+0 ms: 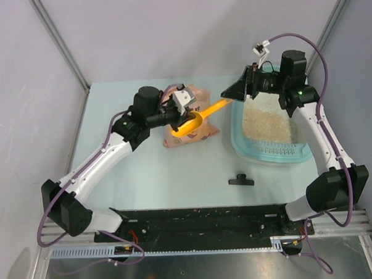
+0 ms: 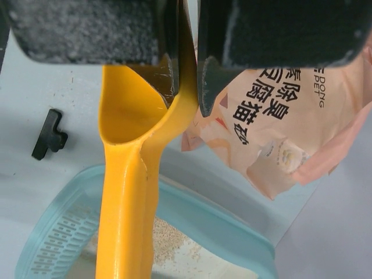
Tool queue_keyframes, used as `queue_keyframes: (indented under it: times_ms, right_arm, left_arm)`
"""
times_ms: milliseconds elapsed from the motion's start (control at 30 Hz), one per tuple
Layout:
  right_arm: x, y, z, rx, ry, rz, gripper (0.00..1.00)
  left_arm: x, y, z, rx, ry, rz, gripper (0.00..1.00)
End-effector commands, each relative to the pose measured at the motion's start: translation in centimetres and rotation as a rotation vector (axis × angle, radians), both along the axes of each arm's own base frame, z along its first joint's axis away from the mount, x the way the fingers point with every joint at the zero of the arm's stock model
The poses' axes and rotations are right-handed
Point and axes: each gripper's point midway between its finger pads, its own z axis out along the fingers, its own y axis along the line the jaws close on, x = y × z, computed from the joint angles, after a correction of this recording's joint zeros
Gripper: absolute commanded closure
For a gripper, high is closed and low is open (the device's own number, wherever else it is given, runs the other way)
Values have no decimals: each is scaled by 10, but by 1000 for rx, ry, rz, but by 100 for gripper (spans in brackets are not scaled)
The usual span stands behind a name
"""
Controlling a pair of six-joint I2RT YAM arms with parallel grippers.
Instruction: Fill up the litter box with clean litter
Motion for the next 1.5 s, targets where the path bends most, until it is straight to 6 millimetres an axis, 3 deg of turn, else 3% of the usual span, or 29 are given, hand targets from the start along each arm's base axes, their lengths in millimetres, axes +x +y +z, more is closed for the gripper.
queue_keyframes:
  times_ms: [0,233,467,967,1067,1100,1133,1233,1300,1333,1367,1400,1467]
  right_arm:
    - [-22,5,17,52,-10,63,15]
    - [-33,23,23,77,-31,135,17]
    - [-35,32,20,73,-21,154,30]
    - [-33,35,7,65,18,156,48]
    - [-33,36,5,66,20,165,62]
    - [-33,36,5,65,17,173,69]
    - [-33,35,4,65,17,173,82]
    - [-32,33,4,63,10,177,100]
    - [-32,29,2,62,21,172,100]
    - [-31,28,1,61,24,174,100]
    - [-30,25,2,62,23,169,100]
    - [-29,23,2,63,21,164,100]
    - [-24,15,4,68,18,139,100]
  left_arm:
    - [5,-17,44,-150,-6,-28,100]
    - [9,-30,43,-220,86,-25,100]
    - [15,-39,44,-265,126,-24,100]
    - [25,-41,37,-274,137,4,100]
    - [28,-41,33,-269,143,7,100]
    - [28,-41,31,-266,148,9,100]
    - [30,-40,30,-265,149,14,100]
    - [35,-37,28,-264,152,29,100]
    - [39,-36,27,-263,151,38,100]
    - [40,-34,26,-263,153,43,97]
    - [42,-34,24,-261,157,46,78]
    - [42,-34,24,-261,158,41,69]
    - [43,-33,24,-259,156,31,60]
